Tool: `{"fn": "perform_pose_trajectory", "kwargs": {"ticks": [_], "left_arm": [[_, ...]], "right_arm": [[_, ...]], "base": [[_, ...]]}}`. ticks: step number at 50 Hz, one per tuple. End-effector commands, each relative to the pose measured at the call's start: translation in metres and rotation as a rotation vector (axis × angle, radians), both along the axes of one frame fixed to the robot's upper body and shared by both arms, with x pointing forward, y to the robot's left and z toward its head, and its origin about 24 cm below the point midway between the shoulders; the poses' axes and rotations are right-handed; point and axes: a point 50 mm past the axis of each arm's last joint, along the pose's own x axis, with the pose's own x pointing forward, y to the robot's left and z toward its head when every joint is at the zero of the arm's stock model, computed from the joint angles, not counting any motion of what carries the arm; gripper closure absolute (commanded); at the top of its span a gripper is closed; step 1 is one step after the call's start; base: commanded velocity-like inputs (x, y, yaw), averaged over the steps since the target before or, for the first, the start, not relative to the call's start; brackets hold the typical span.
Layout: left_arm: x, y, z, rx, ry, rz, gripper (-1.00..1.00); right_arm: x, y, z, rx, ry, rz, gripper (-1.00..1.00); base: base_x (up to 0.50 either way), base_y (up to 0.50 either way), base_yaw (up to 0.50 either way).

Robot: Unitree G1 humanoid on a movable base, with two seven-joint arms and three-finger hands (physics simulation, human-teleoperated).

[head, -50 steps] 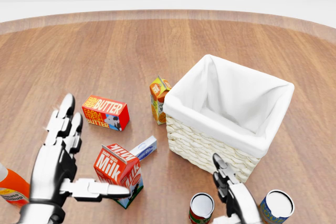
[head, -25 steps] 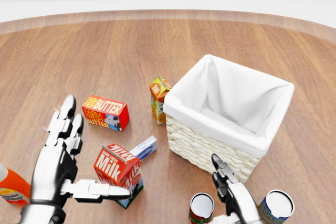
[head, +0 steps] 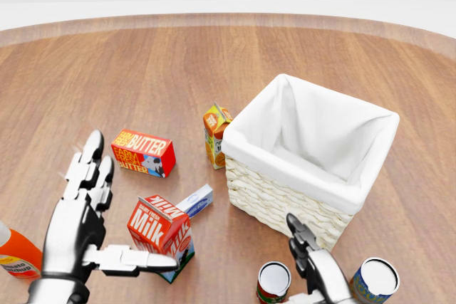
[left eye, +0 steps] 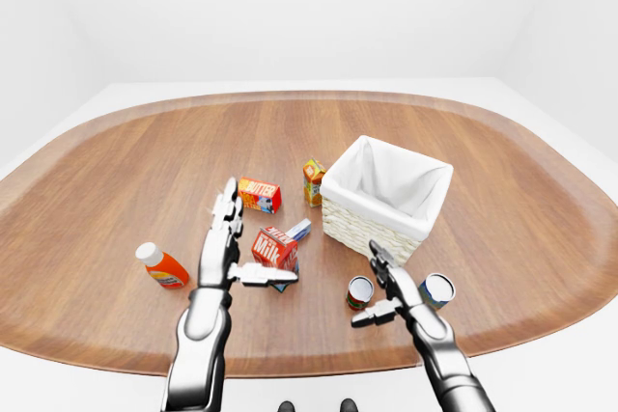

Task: Pick up the tomato sauce, and put it in the basket.

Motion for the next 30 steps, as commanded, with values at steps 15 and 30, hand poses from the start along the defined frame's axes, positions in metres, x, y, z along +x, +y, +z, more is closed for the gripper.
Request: {"fn": "perform_pose_trajectory", "kwargs": {"ticks": [15, 30], "left_arm": [[-0.0017, -0.0005, -0.0003, 0.001, 0.002, -0.003, -1.00], [-0.0026, -0.0012, -0.0001, 0.002, 0.001, -0.006, -1.00]], "right_arm": [[-0.0005, -0.0058, -0.0092, -0.028, 0.047, -0.023, -1.00], [-0.0012, -0.0054, -0.0121, -0.026, 0.063, -0.019, -1.00]], "base": [[0.00, 0.00, 0.00], [0.00, 0.00, 0.00]]}}
